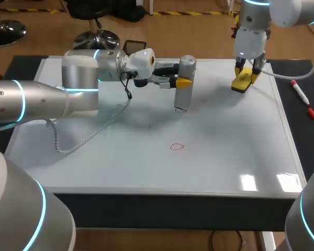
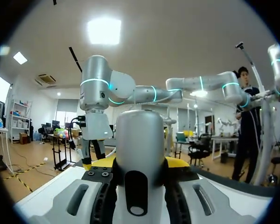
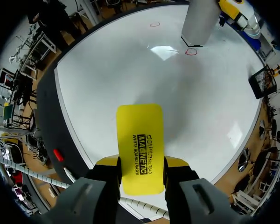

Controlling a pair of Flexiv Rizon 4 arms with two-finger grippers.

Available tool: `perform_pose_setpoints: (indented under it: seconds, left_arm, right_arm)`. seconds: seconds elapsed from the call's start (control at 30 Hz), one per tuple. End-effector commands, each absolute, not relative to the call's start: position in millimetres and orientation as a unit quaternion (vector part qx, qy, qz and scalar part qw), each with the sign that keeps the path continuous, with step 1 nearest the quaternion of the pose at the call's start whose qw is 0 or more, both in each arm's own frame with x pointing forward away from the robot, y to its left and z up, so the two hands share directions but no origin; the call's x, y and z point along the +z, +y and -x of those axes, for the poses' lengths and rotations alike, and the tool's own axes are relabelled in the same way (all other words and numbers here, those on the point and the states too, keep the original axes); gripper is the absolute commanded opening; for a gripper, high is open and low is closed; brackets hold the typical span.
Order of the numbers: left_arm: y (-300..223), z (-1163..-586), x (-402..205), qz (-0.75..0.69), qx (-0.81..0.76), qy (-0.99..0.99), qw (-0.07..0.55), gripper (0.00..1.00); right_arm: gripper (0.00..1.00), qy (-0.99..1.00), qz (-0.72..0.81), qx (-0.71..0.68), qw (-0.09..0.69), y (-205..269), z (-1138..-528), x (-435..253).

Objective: Pick up the inspection probe, press it on each red-marked spot on the whiteboard one by one, put down the probe, pick up the eraser, and wipe off all the red marks.

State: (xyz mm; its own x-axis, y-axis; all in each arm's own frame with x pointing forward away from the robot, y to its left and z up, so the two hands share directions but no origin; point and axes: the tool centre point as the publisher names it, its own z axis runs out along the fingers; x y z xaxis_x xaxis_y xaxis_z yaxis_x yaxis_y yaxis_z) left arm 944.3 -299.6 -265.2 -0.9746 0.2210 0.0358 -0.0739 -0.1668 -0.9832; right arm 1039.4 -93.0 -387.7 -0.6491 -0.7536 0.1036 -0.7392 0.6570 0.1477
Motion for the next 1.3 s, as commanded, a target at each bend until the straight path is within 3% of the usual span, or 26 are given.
perform_pose_setpoints:
  seconds: [0.03,1.3]
  left_arm:
    - [-305.6,-949.1,-275.0,0.056,0.765,-0.634,0.101,0.0]
    - [-302.0,-955.9,-295.5,0.06,0.738,-0.666,0.09,0.0]
  right_arm:
    - [0.0,-0.906,-0.412,-0.045,0.08,-93.3,-1040.4,-386.5]
    - [0.0,-0.906,-0.412,-0.045,0.08,-93.3,-1040.4,-386.5]
